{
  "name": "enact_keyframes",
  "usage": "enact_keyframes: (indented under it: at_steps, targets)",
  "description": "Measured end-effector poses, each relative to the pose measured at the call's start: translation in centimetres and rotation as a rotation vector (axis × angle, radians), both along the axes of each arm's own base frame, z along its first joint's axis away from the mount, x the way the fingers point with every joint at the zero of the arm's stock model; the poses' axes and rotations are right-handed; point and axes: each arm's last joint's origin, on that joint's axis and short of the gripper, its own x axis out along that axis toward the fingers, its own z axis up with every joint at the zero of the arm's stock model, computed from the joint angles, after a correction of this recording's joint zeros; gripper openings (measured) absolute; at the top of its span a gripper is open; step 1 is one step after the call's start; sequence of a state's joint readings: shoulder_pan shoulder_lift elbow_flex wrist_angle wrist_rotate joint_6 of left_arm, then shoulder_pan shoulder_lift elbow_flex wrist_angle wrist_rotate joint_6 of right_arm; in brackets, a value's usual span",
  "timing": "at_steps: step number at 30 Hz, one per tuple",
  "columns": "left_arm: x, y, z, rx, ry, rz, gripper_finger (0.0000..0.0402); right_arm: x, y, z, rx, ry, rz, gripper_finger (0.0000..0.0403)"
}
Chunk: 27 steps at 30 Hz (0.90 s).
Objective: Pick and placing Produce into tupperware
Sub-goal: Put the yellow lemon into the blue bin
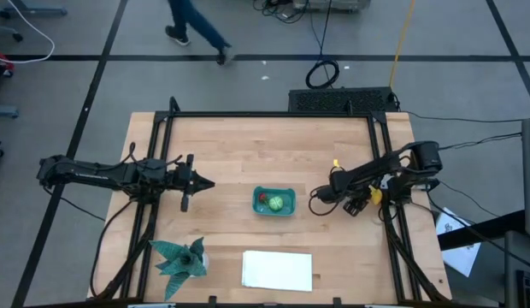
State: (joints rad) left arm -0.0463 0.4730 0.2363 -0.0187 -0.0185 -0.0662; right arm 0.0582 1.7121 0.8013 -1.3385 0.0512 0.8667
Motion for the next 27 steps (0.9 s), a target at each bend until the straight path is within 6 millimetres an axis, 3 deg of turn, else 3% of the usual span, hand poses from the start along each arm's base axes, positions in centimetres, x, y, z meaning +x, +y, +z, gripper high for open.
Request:
enact_keyframes:
  at_steps: [8,21,27]
  targets:
    - [0.0,0.0,-0.1,0.000,0.007,0.000,0.0026,0.1,0.2,-1.7,0.086,0.114,0.013,0.0268]
    - [0.0,0.0,-0.1,-0.015,0.008,0.002,0.0026,0.1,0.3,-1.9,0.134,0.129,0.012,0.0266]
    - [0.0,0.0,-0.1,-0.022,0.008,0.004,0.0026,-0.1,0.4,-1.9,0.164,0.138,0.009,0.0224]
